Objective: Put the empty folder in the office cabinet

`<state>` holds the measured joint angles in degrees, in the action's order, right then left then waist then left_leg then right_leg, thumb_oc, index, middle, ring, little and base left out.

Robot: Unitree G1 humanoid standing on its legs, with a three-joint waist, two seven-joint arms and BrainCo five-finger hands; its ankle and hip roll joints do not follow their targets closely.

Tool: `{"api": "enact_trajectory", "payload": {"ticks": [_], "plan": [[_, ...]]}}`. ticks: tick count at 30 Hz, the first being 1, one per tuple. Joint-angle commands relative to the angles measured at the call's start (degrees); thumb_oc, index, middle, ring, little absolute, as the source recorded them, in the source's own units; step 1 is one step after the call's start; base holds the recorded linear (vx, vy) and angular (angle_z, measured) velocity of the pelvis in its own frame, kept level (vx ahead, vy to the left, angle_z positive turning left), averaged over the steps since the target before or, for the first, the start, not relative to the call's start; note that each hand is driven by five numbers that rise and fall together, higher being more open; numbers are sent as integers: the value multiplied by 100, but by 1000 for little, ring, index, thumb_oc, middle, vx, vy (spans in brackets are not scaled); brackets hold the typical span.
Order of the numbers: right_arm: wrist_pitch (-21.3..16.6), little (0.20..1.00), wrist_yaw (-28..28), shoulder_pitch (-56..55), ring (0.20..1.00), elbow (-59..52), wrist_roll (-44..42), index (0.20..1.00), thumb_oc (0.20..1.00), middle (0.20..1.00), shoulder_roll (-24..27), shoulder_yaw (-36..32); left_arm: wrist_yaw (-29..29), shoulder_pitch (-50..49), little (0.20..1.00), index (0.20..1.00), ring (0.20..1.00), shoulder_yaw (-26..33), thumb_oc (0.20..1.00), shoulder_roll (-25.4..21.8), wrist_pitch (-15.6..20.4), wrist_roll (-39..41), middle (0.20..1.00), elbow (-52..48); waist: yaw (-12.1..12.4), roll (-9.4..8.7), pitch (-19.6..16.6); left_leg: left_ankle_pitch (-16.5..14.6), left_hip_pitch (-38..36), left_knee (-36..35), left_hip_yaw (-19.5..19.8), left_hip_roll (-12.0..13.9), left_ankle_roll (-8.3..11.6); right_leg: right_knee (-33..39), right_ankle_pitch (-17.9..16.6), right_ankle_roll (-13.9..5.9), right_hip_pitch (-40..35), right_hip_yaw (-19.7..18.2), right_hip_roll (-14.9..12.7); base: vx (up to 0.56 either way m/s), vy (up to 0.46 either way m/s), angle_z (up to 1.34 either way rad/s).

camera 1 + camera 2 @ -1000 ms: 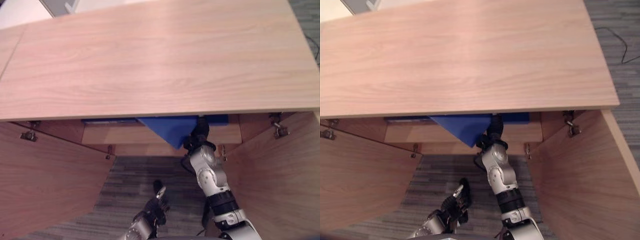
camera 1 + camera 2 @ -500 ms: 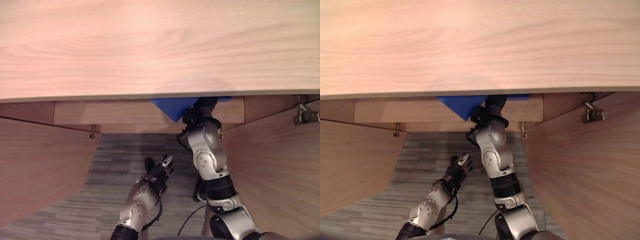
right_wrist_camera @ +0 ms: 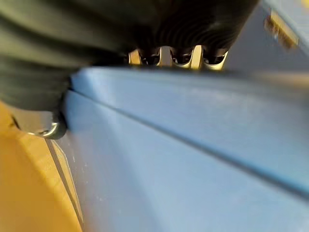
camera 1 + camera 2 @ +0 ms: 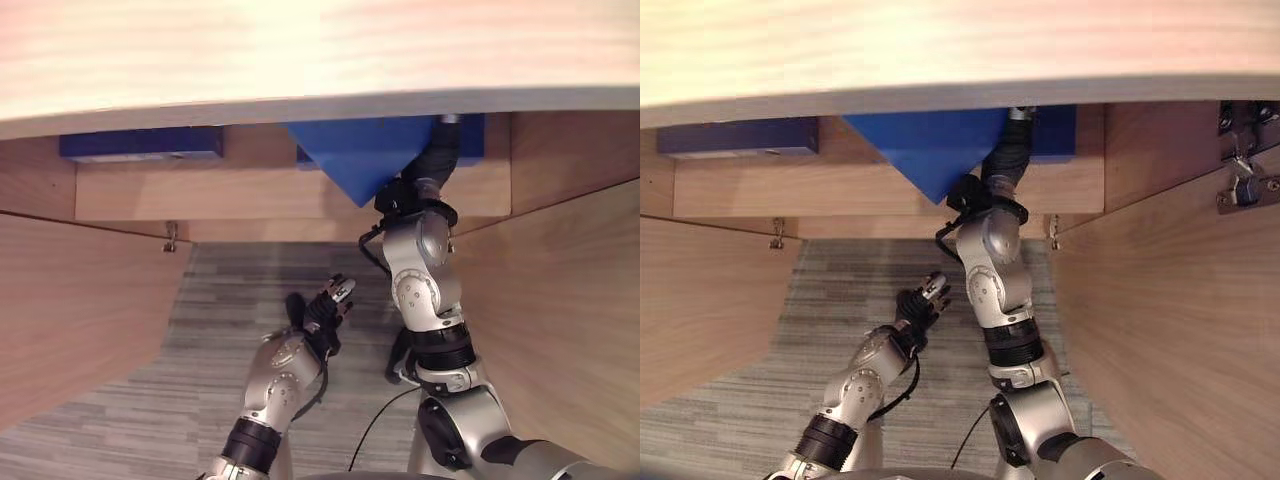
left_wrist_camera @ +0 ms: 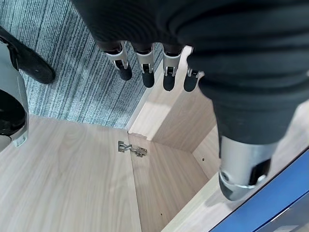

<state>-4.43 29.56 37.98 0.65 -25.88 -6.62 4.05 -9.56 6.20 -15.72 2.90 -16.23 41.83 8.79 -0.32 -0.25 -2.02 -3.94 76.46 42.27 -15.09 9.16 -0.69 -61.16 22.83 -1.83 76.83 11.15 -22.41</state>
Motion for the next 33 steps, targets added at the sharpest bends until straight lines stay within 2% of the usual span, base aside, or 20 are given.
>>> {"api": "enact_trajectory", "payload": {"ticks": [1, 3, 4, 6, 7, 8, 10, 11, 12, 13, 16, 18, 22, 26, 33], "plan": [[-363, 200, -172, 935, 200, -248, 6, 200, 200, 200, -1166, 122, -32, 50, 1000, 1000, 1000, -118, 1000, 866, 15, -64, 1000, 104, -30, 33, 96, -1210, -634, 635, 23, -142, -8, 425, -235, -216, -165, 365, 199, 64, 8, -1], [-437, 200, -171, 632, 200, -168, -96, 200, 200, 200, -1272, 165, -40, -82, 1000, 1000, 1000, -135, 1000, 870, -19, -49, 1000, 70, -28, 52, 69, -1062, -691, 496, 66, -158, 2, 546, -391, -176, -205, 346, 276, -3, -2, 2], [-437, 200, -169, 628, 200, -168, -96, 200, 200, 200, -1271, 167, -43, -83, 1000, 1000, 1000, -135, 1000, 870, -22, -48, 1000, 70, -24, 46, 33, -1179, -751, 509, 22, -141, 15, 520, -282, -191, -261, 407, 237, -3, -10, 4], [-603, 200, -49, 530, 200, -154, -134, 200, 200, 200, -1383, 180, -67, -121, 1000, 1000, 1000, -151, 1000, 866, -25, -11, 1000, 47, -18, 52, 23, -1191, -797, 514, -1, -122, 30, 574, -322, -162, -319, 430, 293, -9, -7, 1], [-756, 200, 5, 488, 200, -165, -148, 200, 200, 200, -1490, 203, -73, -79, 1000, 1000, 1000, -158, 1000, 873, -8, -11, 1000, 45, -18, 71, 88, -1086, -733, 540, 16, -131, 23, 614, -455, -135, -288, 381, 356, 0, 0, 0], [-821, 200, 37, 448, 200, -158, -162, 200, 200, 200, -1540, 212, -82, -51, 1000, 1000, 1000, -162, 1000, 878, -3, -16, 1000, 57, -11, 72, 73, -1206, -786, 567, -31, -114, 34, 591, -349, -147, -351, 442, 319, 0, 0, 0], [-1012, 200, 114, 401, 200, -73, -324, 200, 200, 200, -1767, 250, -123, 32, 1000, 1000, 1000, -195, 1000, 914, 40, -27, 1000, 94, -8, 120, 165, -1090, -689, 572, -9, -130, 11, 618, -459, -130, -283, 389, 355, 0, 0, 0], [-1066, 200, 144, 396, 200, -51, -401, 200, 200, 200, -1870, 254, -133, 58, 1000, 1000, 1000, -208, 1000, 936, 52, -23, 1000, 115, 3, 130, 150, -1199, -738, 575, -61, -119, 21, 586, -358, -147, -314, 450, 312, -79, 5, 1], [-1126, 200, 127, 377, 200, -12, -529, 200, 200, 200, -2010, 255, -136, 89, 1000, 1000, 1000, -211, 1000, 961, 68, -33, 1000, 130, 2, 152, 217, -1077, -662, 554, -17, -150, 3, 608, -463, -144, -244, 382, 354, 66, 18, 0], [-1187, 200, 143, 373, 200, 48, -688, 200, 200, 200, -2178, 220, -138, 120, 1000, 1000, 1000, -217, 1000, 994, 74, -25, 1000, 150, 8, 169, 212, -1206, -700, 575, -75, -132, 15, 565, -334, -172, -278, 443, 301, 0, 0, 0], [-1379, 200, 135, 424, 200, 365, -1205, 200, 200, 200, -2642, 46, -159, 153, 1000, 1000, 1000, -250, 1000, 1046, 96, -7, 1000, 222, 20, 204, 261, -1186, -639, 564, -117, -105, -2, 577, -346, -187, -216, 439, 269, 24, 7, 0], [-1476, 200, 157, 520, 200, 568, -1345, 200, 200, 200, -2766, -124, -169, 177, 1000, 1000, 1000, -265, 1000, 1062, 111, 2, 1000, 246, 35, 217, 283, -1175, -599, 558, -116, -100, -12, 575, -357, -196, -164, 432, 253, 0, 0, 0], [-1603, 200, 381, 892, 200, 983, -1435, 200, 200, 200, -2776, -536, -166, 232, 1000, 1000, 1000, -285, 1000, 1143, 156, 5, 1000, 314, 91, 284, 334, -1157, -496, 595, -125, -89, -30, 539, -364, -210, -53, 404, 224, 0, 0, 0], [-1689, 200, 379, 1167, 200, 1329, -1293, 200, 200, 200, -2765, -892, -180, 281, 1000, 1000, 1000, -272, 1000, 1136, 166, 29, 1000, 376, 105, 247, 388, -1143, -463, 602, -132, -98, -46, 514, -352, -254, -6, 377, 202, 0, 0, 0], [-1739, 200, 371, 1244, 200, 1942, -1455, 200, 200, 200, -2776, -1258, -339, 347, 1000, 1000, 1000, -243, 1000, 1254, 228, 155, 1000, 502, 137, 281, 445, -1163, -406, 699, -142, -101, -61, 407, -314, -267, 70, 347, 159, 0, 0, 0]]}}
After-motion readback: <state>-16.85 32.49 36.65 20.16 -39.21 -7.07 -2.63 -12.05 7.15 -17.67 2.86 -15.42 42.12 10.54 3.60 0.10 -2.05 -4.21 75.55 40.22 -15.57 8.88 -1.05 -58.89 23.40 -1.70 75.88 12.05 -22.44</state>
